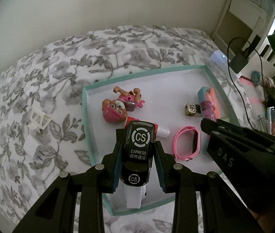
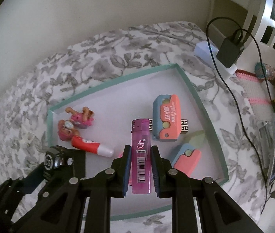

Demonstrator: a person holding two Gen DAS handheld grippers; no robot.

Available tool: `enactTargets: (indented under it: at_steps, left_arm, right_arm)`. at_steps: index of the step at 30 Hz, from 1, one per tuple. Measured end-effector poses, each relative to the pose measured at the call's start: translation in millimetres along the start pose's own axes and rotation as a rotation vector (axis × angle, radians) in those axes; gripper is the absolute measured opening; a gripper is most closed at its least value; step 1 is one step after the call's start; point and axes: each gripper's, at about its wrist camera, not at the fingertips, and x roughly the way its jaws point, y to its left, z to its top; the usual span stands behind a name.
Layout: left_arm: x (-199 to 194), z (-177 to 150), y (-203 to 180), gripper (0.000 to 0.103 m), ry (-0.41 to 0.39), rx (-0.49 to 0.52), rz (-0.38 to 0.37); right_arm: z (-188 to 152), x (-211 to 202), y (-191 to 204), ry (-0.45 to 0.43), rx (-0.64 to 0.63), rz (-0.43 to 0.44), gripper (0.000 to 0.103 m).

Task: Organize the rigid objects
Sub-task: 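Carry the black toy car and pink lighter into the tray and open both grippers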

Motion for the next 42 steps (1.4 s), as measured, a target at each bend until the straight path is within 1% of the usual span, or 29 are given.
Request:
enactTargets:
  at_steps: [9, 15, 21, 28, 31, 33, 40, 42]
  left_arm:
    - [12.3, -0.8, -11.9, 0.034, 0.021, 0.024, 0.013]
    - [19.5, -2.5, -14.9, 0.034, 0.044, 0.010, -0.016]
    - [27.8, -5.4, -17.9, 0.034, 0.068, 0.018, -0.006]
    - [29.5, -5.7, -17.5, 0.034, 0.074, 0.008, -0.003]
    - [29.4, -5.4, -16.9, 0.037, 0.078, 0.003, -0.004]
    - [27.9, -4.8, -16.3, 0.041, 0.077, -0.002, -0.004]
    - [12.7, 1.2, -9.2, 0.044, 0.041, -0.031, -0.025]
    - [8.4, 3.1, -5.1, 0.049, 0.030, -0.046, -0.023]
  right_arm:
    - [2.6, 12.3, -5.0, 0.031, 0.003, 0.012, 0.022]
    - [2.6, 18.5, -6.6, 0.052, 0.002, 0.001, 0.022]
    - [0.7, 23.6, -8.2, 0.073, 0.006, 0.005, 0.022]
    - [0.9, 26.5, -8.4, 0.086, 0.009, -0.006, 0.023]
    - [1.2, 25.4, -8.2, 0.086, 0.011, -0.006, 0.023]
    - [1.5, 24.1, -8.0, 0.086, 0.013, -0.007, 0.023]
    - [6.2, 7.3, -7.9, 0.043, 0.013, -0.008, 0.023]
    - [8.0, -0.4, -8.0, 0.022, 0.013, -0.008, 0.023]
